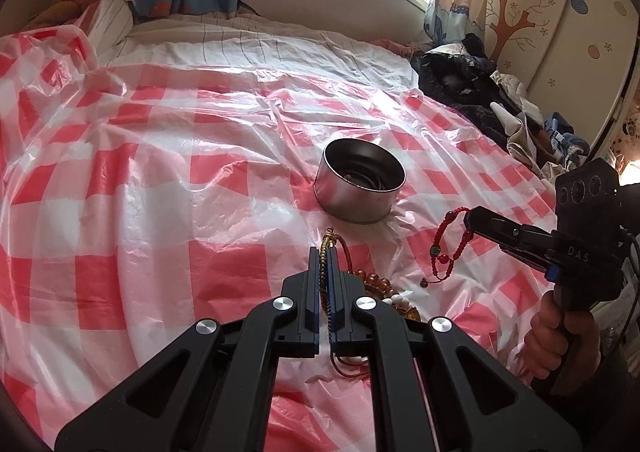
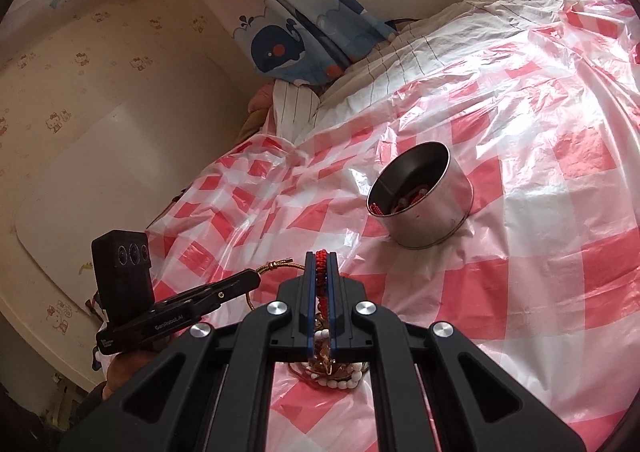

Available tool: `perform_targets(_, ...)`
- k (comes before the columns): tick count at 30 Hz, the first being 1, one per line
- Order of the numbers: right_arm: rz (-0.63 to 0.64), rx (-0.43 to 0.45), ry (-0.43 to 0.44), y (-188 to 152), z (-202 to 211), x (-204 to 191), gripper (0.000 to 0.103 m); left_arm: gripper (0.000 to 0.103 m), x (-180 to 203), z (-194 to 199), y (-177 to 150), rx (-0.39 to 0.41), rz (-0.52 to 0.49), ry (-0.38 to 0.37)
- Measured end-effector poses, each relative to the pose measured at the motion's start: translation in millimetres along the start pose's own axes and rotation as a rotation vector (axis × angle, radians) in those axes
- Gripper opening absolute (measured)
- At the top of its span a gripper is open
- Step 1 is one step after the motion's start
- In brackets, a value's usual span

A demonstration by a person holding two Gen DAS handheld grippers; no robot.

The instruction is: Organize jewelry

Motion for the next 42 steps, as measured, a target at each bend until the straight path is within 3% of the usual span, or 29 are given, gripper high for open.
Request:
perform_targets(16,-0.025,0.080,-0.014,23.8,11.4,4.7,0.006,0.003,41.5,-0.9,40.9,0.085,-0.059,-0.082)
perform_targets(27,0.024,0.161,-0.056,85.4,0.3,5.6,0.006,0.003,68.3,-37.7,101.7,0.158,-0.056,-0.142)
perform_targets(29,0.065,0.150,-0.106,94.6,-15.4,9.1,0.006,0.003,60.5,-70.5,102.5,0.089,-0.045,-0.104)
perform_targets(31,0.096,0.037,-0.183,91.5,-47.3,22.5,0.006,0.004,48.4,-113.9,89.0,-0.058,-0.085,0.011)
perform_targets(32,0.085,-0.011,-0.217,86.3,-59.1,32.6,0.006,0.004,44.8,-122.8,82.8,-0.086,-0.110,0.054)
perform_targets(37,0.024,-0.004,-0.249,78.1,-47.2,51.1,0.008,0.011,33.1,-100.1,63.4,-0.073,-0.112,0.066)
perform_targets(38,0.027,0.004,-0.254,78.0,-42.5,49.9,0.010,0.011,29.8,-94.8,61.8,-0.071,-0.101,0.063)
perform_targets(40,0.021,0.001,-0.262,72.3,-36.7,48.3,0.024,0.012,24.2,-81.9,58.3,-0.066,-0.084,0.072)
perform_targets(42,0.008,-0.013,-0.265,63.8,-32.1,48.9,0.024,0.017,23.8,-69.3,54.2,-0.061,-0.090,0.070)
Point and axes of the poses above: each gripper's, at about its wrist camera, not at the fingertips, and z roughly against the way its jaws point, x to its right, y to its top, the point moved 6 cm from there along -z, roughly the way its jaws point, and after that the axes turned 2 degrees about -y, right-handed, at the moved point
